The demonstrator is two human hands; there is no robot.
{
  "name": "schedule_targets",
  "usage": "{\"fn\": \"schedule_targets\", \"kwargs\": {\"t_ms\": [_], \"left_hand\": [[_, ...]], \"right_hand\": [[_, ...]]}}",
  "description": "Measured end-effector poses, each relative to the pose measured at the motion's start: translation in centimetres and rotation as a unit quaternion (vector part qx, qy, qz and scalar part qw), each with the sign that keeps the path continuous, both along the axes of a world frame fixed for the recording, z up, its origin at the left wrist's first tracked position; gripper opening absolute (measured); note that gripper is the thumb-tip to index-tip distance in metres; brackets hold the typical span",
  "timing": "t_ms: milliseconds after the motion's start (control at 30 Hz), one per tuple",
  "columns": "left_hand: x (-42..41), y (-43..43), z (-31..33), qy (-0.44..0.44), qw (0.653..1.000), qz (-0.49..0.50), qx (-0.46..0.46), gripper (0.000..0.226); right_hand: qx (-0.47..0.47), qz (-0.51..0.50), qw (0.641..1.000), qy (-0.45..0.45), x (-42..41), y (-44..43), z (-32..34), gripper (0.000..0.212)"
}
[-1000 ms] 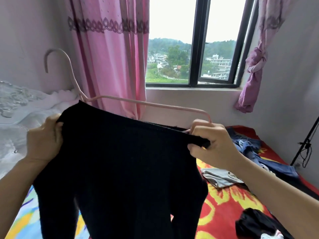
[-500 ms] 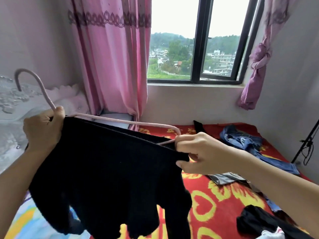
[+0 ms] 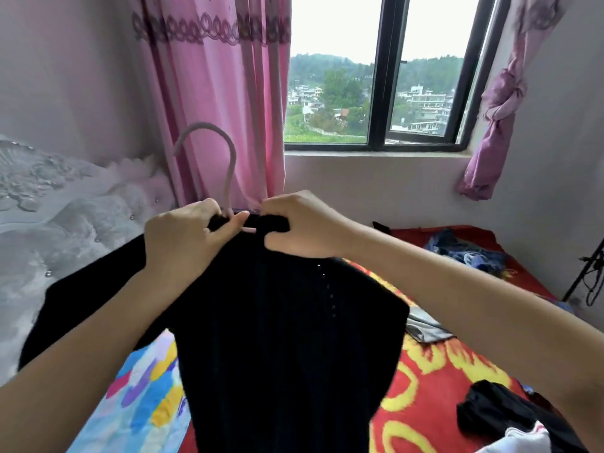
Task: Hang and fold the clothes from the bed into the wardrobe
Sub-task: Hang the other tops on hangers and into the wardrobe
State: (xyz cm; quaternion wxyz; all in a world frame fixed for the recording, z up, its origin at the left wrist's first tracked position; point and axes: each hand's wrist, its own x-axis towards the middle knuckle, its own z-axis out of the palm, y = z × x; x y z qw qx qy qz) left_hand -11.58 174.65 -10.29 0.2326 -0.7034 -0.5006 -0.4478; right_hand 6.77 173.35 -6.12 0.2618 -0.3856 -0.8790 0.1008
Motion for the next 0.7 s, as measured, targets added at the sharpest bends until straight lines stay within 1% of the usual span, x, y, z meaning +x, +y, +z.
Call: {"fn": "schedule_targets", "kwargs": {"t_ms": [33, 67, 100, 133, 167, 200, 233, 267, 300, 333, 400, 433, 467, 533, 567, 633, 667, 700], "left_hand": [[0.4, -0.1, 0.4, -0.027, 0.999, 0.012, -0.034, 0.070], [0.4, 0.0, 0.7, -0.048, 0.997, 0.027, -0.062, 0.076], [0.0, 0.0, 0.9, -0.068, 0.994, 0.028, -0.080, 0.077], [-0.6, -0.1, 1.1, -0.097, 0.991, 0.015, -0.092, 0.072], [-1.1, 0.0, 1.1, -0.133, 0.987, -0.006, -0.095, 0.065], [-1.5, 0.1, 1.1, -0.163, 0.981, -0.022, -0.102, 0.055], [-1.8, 0.2, 1.1, -0.172, 0.978, -0.033, -0.114, 0.045], [-2.0, 0.2, 1.2, -0.172, 0.976, -0.037, -0.128, 0.041], [-2.6, 0.3, 1.1, -0.168, 0.974, -0.043, -0.144, 0.041], [-3.1, 0.2, 1.2, -0.169, 0.972, -0.052, -0.154, 0.045], [-4.4, -0.2, 1.3, -0.189, 0.967, -0.072, -0.158, 0.045], [-4.9, -0.4, 1.4, -0.200, 0.964, -0.081, -0.157, 0.042], [-5.1, -0.7, 1.6, -0.208, 0.962, -0.087, -0.154, 0.038], [-4.9, -0.6, 2.1, -0.208, 0.962, -0.099, -0.147, 0.031], [-4.6, -0.4, 2.4, -0.208, 0.962, -0.104, -0.143, 0.029], [-4.1, -0.2, 3.6, -0.224, 0.959, -0.115, -0.130, 0.031], [-4.0, 0.1, 4.1, -0.238, 0.956, -0.114, -0.126, 0.038], [-4.2, 0.3, 4.5, -0.247, 0.955, -0.106, -0.124, 0.050]], "right_hand": [[-0.012, -0.001, 1.000, 0.024, -0.3, 0.2, -0.1, 0.020], [-0.034, -0.003, 0.997, 0.063, -0.2, 0.5, 0.0, 0.011], [-0.055, -0.011, 0.995, 0.085, 0.2, 0.7, 0.1, 0.001], [-0.060, -0.030, 0.995, 0.069, 0.7, 1.1, 0.3, 0.012], [-0.048, -0.050, 0.998, 0.000, 1.2, 1.4, 0.6, 0.022], [-0.029, -0.068, 0.993, -0.091, 1.7, 1.7, 0.8, 0.028], [-0.018, -0.072, 0.983, -0.171, 2.2, 1.9, 1.1, 0.029], [-0.015, -0.062, 0.973, -0.222, 2.7, 2.0, 1.4, 0.027], [-0.014, -0.057, 0.967, -0.249, 3.4, 2.0, 1.9, 0.025], [-0.020, -0.059, 0.968, -0.243, 4.5, 1.9, 2.5, 0.024], [-0.055, -0.074, 0.984, -0.154, 7.1, 1.5, 3.7, 0.018], [-0.069, -0.075, 0.988, -0.114, 8.2, 1.5, 4.0, 0.015], [-0.065, -0.078, 0.990, -0.101, 8.9, 1.5, 4.1, 0.015], [-0.043, -0.084, 0.991, -0.097, 9.3, 1.7, 3.5, 0.023], [-0.038, -0.086, 0.993, -0.072, 9.3, 1.9, 2.8, 0.027], [-0.063, -0.087, 0.994, 0.037, 9.3, 2.0, 1.4, 0.042], [-0.079, -0.091, 0.988, 0.092, 9.5, 1.9, 0.6, 0.051], [-0.081, -0.103, 0.984, 0.119, 9.7, 1.8, -0.3, 0.059]]}}
